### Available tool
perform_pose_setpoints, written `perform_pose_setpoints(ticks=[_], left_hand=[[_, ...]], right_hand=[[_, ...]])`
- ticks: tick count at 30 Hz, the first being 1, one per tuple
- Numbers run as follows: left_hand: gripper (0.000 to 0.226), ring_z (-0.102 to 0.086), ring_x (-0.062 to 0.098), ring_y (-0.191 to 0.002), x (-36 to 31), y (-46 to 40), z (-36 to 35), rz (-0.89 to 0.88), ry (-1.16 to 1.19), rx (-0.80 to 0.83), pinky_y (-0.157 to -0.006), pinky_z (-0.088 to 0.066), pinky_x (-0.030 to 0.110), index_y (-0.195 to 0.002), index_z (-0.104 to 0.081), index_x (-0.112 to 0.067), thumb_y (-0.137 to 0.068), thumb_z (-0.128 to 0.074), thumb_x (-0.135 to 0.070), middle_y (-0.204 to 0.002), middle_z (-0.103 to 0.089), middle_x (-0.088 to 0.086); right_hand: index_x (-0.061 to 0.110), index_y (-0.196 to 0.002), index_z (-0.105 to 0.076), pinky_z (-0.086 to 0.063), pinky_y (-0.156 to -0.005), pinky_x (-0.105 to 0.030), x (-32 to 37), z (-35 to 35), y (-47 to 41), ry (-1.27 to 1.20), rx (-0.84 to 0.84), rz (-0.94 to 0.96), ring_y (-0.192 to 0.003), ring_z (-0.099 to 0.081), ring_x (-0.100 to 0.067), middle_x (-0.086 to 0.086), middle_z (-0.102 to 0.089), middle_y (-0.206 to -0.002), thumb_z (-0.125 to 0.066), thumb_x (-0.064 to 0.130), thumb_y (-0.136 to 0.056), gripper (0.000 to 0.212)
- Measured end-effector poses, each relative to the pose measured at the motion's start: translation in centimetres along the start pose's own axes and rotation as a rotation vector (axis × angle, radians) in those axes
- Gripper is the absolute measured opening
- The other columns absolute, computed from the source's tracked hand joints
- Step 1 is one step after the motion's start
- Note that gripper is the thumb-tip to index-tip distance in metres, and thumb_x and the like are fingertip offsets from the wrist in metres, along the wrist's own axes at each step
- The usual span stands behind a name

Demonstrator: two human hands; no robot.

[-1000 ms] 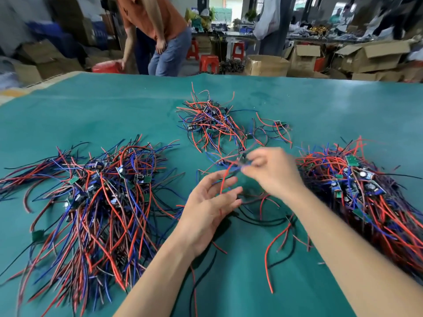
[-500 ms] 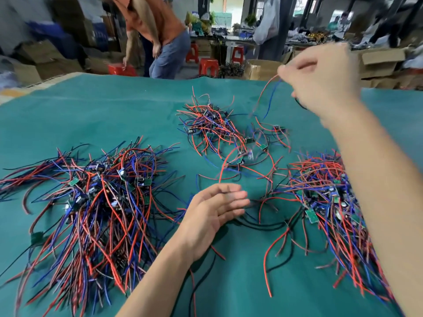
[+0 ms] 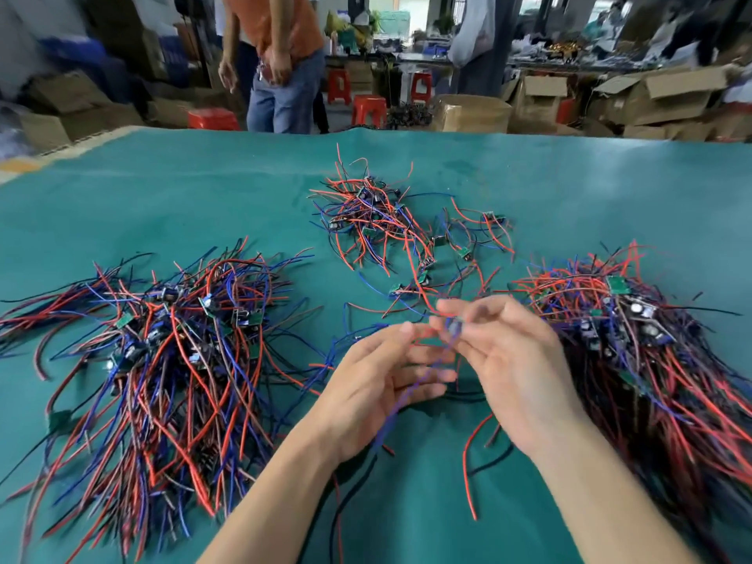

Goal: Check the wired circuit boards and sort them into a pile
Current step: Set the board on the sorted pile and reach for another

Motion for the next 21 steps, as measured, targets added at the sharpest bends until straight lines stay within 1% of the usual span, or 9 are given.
perform_pose_setpoints(ticks=[2, 4, 7, 10, 12, 15, 17, 19, 21], left_hand=[[0.034, -0.072, 0.028, -0.088, 0.3, 0.1, 0.0, 0.014, -0.003, 0.03, -0.075, -0.059, 0.032, -0.114, -0.07, -0.009, -0.094, -0.057, -0.033, -0.107, -0.071, 0.024], [0.026, -0.073, 0.025, -0.085, 0.3, 0.1, 0.1, 0.006, -0.02, 0.051, -0.073, -0.059, 0.03, -0.114, -0.07, -0.011, -0.093, -0.06, -0.024, -0.104, -0.073, 0.021], [0.038, -0.073, 0.021, -0.079, 0.3, 0.0, 0.2, -0.028, -0.011, 0.038, -0.066, -0.058, 0.024, -0.123, -0.061, -0.003, -0.086, -0.065, -0.01, -0.098, -0.073, 0.018], [0.031, -0.069, 0.013, -0.068, 0.1, 0.0, 0.5, -0.094, -0.081, -0.017, -0.058, -0.052, 0.017, -0.11, -0.066, -0.003, -0.08, -0.07, -0.009, -0.086, -0.072, 0.011], [0.025, -0.068, 0.012, -0.067, 0.0, -0.1, 0.8, -0.126, -0.143, -0.068, -0.058, -0.052, 0.016, -0.102, -0.067, -0.004, -0.077, -0.073, -0.01, -0.082, -0.072, 0.008], [0.029, -0.069, 0.014, -0.066, -0.1, -0.1, 0.9, -0.142, -0.167, -0.091, -0.058, -0.053, 0.018, -0.1, -0.067, -0.001, -0.073, -0.076, -0.01, -0.079, -0.071, 0.01], [0.032, -0.069, 0.015, -0.066, -0.1, -0.1, 0.9, -0.143, -0.146, -0.092, -0.057, -0.052, 0.018, -0.1, -0.066, 0.0, -0.071, -0.077, -0.009, -0.079, -0.07, 0.011], [0.039, -0.07, 0.017, -0.066, -0.3, 0.0, 0.8, -0.154, -0.131, -0.089, -0.056, -0.052, 0.019, -0.105, -0.064, 0.0, -0.07, -0.077, -0.008, -0.078, -0.069, 0.012], [0.047, -0.07, 0.019, -0.066, -0.4, 0.0, 0.9, -0.173, -0.133, -0.091, -0.056, -0.052, 0.02, -0.111, -0.06, 0.002, -0.069, -0.078, -0.008, -0.075, -0.068, 0.01]], right_hand=[[0.02, -0.067, -0.064, -0.056, -0.079, -0.022, -0.3, -0.8, 0.4, 0.256, 0.045, 0.099, -0.101, -0.073, -0.021, -0.013, -0.077, -0.102, -0.06, 0.0, -0.071, 0.021], [0.023, -0.064, -0.064, -0.056, -0.075, -0.021, -0.8, -1.3, 0.5, 0.313, 0.068, 0.117, -0.098, -0.073, -0.014, -0.008, -0.078, -0.101, -0.061, 0.002, -0.071, 0.022], [0.023, -0.065, -0.064, -0.055, -0.079, -0.02, -1.0, -1.2, 0.4, 0.348, 0.07, 0.133, -0.107, -0.071, -0.01, -0.004, -0.079, -0.1, -0.062, 0.002, -0.072, 0.023], [0.016, -0.068, -0.063, -0.056, -0.069, -0.022, -1.2, -0.7, 0.3, 0.27, 0.03, 0.132, -0.093, -0.075, -0.015, -0.009, -0.078, -0.098, -0.068, -0.011, -0.074, 0.028], [0.011, -0.074, -0.063, -0.056, -0.067, -0.022, -1.3, -0.3, 0.2, 0.301, -0.047, 0.161, -0.084, -0.075, -0.015, -0.008, -0.077, -0.093, -0.072, -0.018, -0.076, 0.031], [0.012, -0.087, -0.067, -0.055, -0.068, -0.02, -1.6, 0.1, 0.1, 0.328, -0.124, 0.139, -0.075, -0.07, -0.013, 0.0, -0.073, -0.084, -0.082, -0.011, -0.074, 0.031], [0.014, -0.096, -0.07, -0.055, -0.07, -0.021, -1.9, 0.6, -0.1, 0.27, -0.159, 0.072, -0.076, -0.072, -0.012, -0.002, -0.073, -0.091, -0.084, -0.008, -0.071, 0.037], [0.013, -0.099, -0.072, -0.056, -0.077, -0.026, -2.3, 1.1, -0.3, 0.2, -0.183, 0.005, -0.081, -0.072, -0.015, -0.006, -0.071, -0.098, -0.086, -0.005, -0.067, 0.039], [0.008, -0.098, -0.074, -0.055, -0.082, -0.033, -2.7, 1.1, -0.4, 0.101, -0.168, -0.071, -0.086, -0.068, -0.019, -0.008, -0.069, -0.095, -0.086, 0.002, -0.062, 0.038]])
Point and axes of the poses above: each hand's wrist, its own y-axis away from the middle knuckle, its own z-axis out of the back of the hand, x = y × z, the point moved 6 cm from there along -y, towards the middle knuckle
